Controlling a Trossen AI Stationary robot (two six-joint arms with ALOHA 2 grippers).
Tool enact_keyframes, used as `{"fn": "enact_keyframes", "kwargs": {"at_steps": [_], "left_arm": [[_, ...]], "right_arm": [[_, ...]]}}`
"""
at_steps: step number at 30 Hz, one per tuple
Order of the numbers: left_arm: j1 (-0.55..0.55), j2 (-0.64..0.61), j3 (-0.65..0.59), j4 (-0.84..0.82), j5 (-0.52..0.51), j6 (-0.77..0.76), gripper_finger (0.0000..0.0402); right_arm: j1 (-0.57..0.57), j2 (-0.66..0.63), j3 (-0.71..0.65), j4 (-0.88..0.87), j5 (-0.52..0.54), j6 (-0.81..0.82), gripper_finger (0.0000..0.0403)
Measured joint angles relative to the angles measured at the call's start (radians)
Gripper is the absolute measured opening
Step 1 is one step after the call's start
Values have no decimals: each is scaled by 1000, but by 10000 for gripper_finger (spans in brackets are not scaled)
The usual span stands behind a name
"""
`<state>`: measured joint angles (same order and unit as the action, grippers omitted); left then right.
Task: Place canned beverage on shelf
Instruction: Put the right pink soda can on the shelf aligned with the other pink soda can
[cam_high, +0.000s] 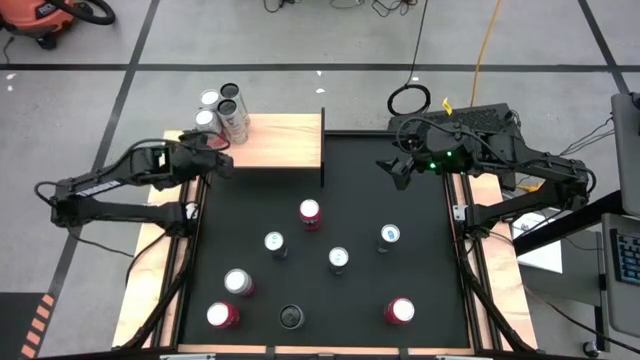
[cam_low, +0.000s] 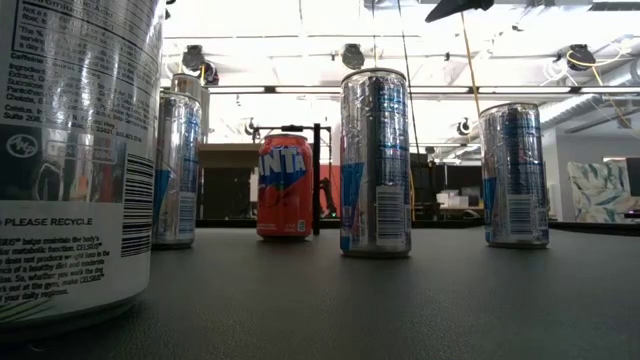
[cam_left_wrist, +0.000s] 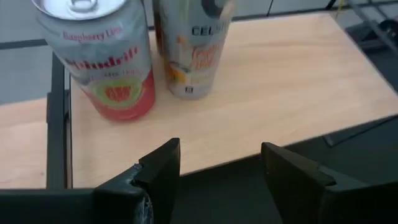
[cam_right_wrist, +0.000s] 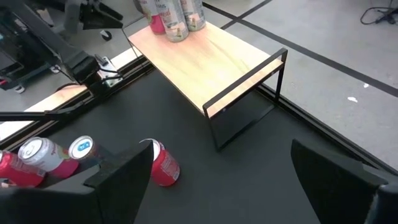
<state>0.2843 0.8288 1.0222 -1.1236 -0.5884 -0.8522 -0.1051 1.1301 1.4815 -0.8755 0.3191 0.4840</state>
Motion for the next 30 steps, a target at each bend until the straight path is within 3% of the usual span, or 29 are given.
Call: {"fn": "enact_keyframes", "kwargs": {"at_steps": [8,15,21,26,30], "left_arm": [[5,9,1,-67,-48,22,221],[4,-20,1,-48,-282,125,221],[-5,-68,-28,-48,-231,42,212],[-16,-103,-149,-28,-253,-30,168],[-17,-102,-165,11,-251,-23,140]], "right_arm": [[0,0,0,-1,53,-66,353],[0,0,0,-1,81,-143,352],[0,0,0,-1,79,-156,352],[-1,0,0,5,92,-175,352],[-14,0,0,25,103,-227,352]]}}
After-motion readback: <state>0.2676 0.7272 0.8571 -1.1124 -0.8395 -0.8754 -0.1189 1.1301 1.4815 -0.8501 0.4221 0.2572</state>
